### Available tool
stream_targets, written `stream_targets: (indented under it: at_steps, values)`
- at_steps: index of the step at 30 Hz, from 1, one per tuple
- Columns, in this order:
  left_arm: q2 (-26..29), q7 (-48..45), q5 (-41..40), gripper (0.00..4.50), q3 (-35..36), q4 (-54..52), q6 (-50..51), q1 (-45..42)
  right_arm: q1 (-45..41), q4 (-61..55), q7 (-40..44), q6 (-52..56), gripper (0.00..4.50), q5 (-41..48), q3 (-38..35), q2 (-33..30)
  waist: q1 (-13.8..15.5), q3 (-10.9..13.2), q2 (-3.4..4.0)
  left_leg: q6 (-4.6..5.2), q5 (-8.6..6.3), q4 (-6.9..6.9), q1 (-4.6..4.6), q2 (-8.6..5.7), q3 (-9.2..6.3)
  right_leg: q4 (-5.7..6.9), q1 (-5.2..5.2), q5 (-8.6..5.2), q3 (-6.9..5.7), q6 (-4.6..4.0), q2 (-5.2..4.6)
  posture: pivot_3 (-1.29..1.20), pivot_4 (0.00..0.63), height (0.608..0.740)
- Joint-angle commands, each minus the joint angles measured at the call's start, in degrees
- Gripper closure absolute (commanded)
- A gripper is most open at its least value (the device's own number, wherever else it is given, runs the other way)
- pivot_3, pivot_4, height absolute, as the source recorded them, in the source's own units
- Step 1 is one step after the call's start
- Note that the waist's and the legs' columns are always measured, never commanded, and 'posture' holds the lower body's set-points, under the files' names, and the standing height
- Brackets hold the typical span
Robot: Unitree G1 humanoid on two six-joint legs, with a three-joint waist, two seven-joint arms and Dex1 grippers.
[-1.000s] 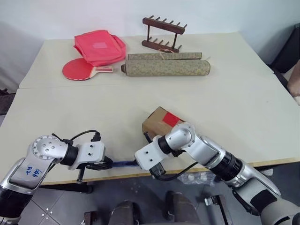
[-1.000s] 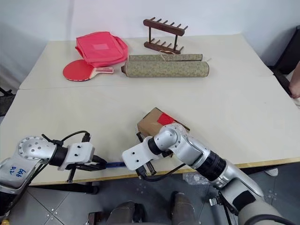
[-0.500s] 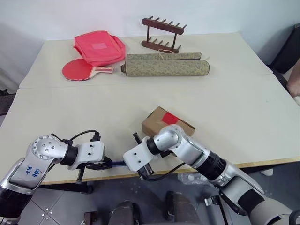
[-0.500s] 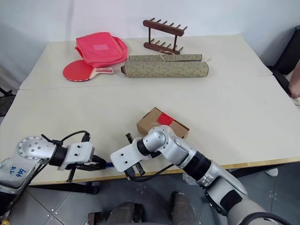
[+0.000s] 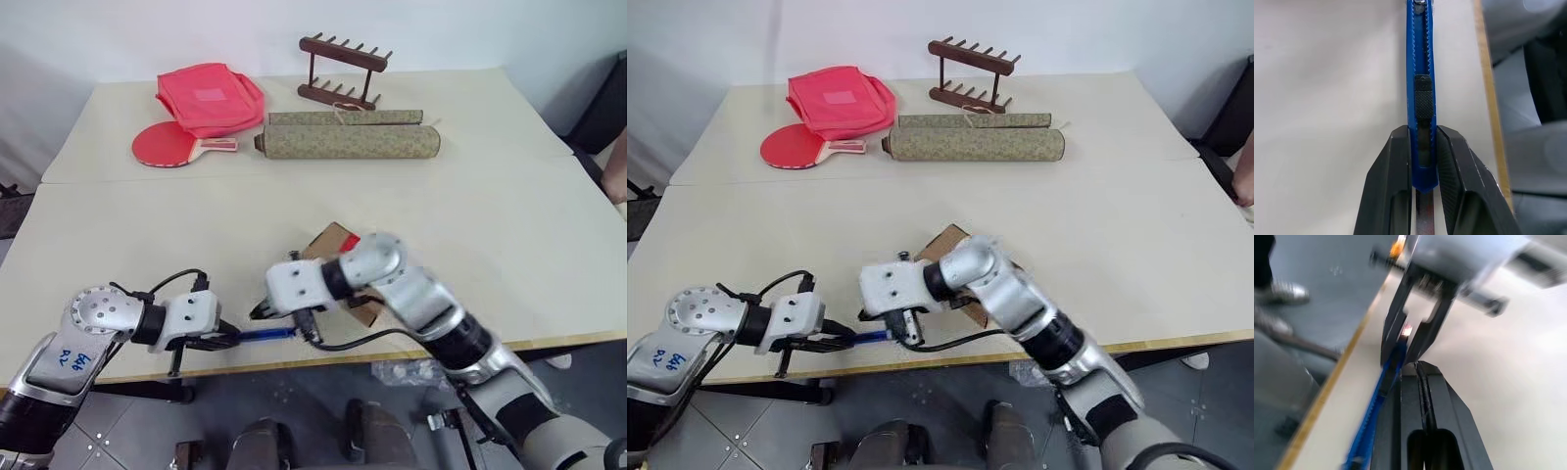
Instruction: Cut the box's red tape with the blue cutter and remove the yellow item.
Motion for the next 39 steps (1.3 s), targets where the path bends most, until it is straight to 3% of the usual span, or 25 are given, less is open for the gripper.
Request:
stream_targets:
  at_steps: [1, 3, 6, 17, 24, 27, 33, 39]
  values:
    - [-1.5, 1.9, -3.0, 4.10, 4.7, 2.0, -3.6, -0.8, -2.3, -7.0, 1.7, 14.8, 4.46, 7.9, -7.0, -5.0, -0.1, 0.0, -0.02, 0.01, -0.01, 0.00, 0.00, 0.01, -0.01, -0.01, -0.01, 0.00, 0.01, 0.00, -0.01, 0.00, 0.150, 0.740]
    - [-2.6, 3.0, -4.1, 4.10, 6.5, 2.6, -4.4, -1.2, -3.8, -7.4, 0.4, 20.3, 4.46, 10.8, -10.2, -6.7, -0.1, 0.0, -0.03, 0.02, -0.01, 0.00, -0.01, 0.02, -0.01, 0.00, -0.03, 0.00, 0.00, 0.00, -0.02, 0.00, 0.150, 0.740]
    - [-4.6, 5.4, -5.2, 4.10, 8.5, 3.3, -6.0, -1.8, -8.2, -5.4, -1.1, 29.3, 3.84, 14.5, -13.2, -8.6, -0.4, 0.0, -0.03, 0.01, -0.02, -0.02, 0.01, 0.05, 0.01, 0.05, -0.07, 0.00, 0.00, -0.02, 0.00, 0.00, 0.150, 0.740]
    - [-15.3, 13.0, -8.5, 4.10, 13.4, 4.5, -18.0, -3.4, -22.8, 10.2, -15.1, 55.7, 0.02, 22.9, -25.5, -5.1, -0.2, 0.0, -0.08, 0.05, -0.04, -0.02, -0.03, 0.00, -0.01, 0.22, -0.15, 0.01, -0.01, 0.01, -0.11, 0.00, 0.150, 0.740]
    - [-19.8, 16.0, -5.3, 4.10, 10.3, 8.0, -24.6, -7.6, -30.9, 21.3, -21.5, 62.5, 0.02, 25.6, -30.3, -0.5, -0.4, 0.0, -0.08, 0.04, -0.03, -0.03, -0.04, -0.01, 0.04, 0.21, -0.15, 0.01, -0.02, 0.01, -0.06, 0.00, 0.150, 0.740]
    - [-21.8, 17.0, -5.2, 4.10, 9.2, 9.5, -26.6, -9.6, -32.3, 24.2, -21.5, 62.8, 0.02, 28.0, -24.7, -2.2, -0.5, 0.0, -0.09, 0.04, -0.03, -0.06, -0.04, -0.02, 0.04, 0.20, -0.15, 0.01, -0.03, 0.01, -0.06, 0.00, 0.150, 0.740]
    - [-23.1, 18.4, -3.5, 4.10, 7.5, 12.2, -29.6, -10.9, -34.3, 28.5, -22.0, 62.8, 0.02, 31.1, -20.5, -1.6, -0.5, 0.0, -0.10, 0.04, -0.03, -0.07, -0.08, -0.02, 0.02, 0.14, -0.15, 0.02, -0.08, 0.02, -0.06, 0.00, 0.150, 0.740]
    - [-23.5, 19.0, -3.7, 4.10, 6.7, 12.5, -30.9, -11.0, -35.3, 30.6, -23.7, 62.2, 0.02, 31.0, -21.0, 0.7, -0.7, 0.0, -0.10, 0.04, -0.03, -0.08, -0.08, 0.00, 0.02, 0.14, -0.15, 0.02, -0.08, 0.02, -0.05, 0.00, 0.150, 0.740]
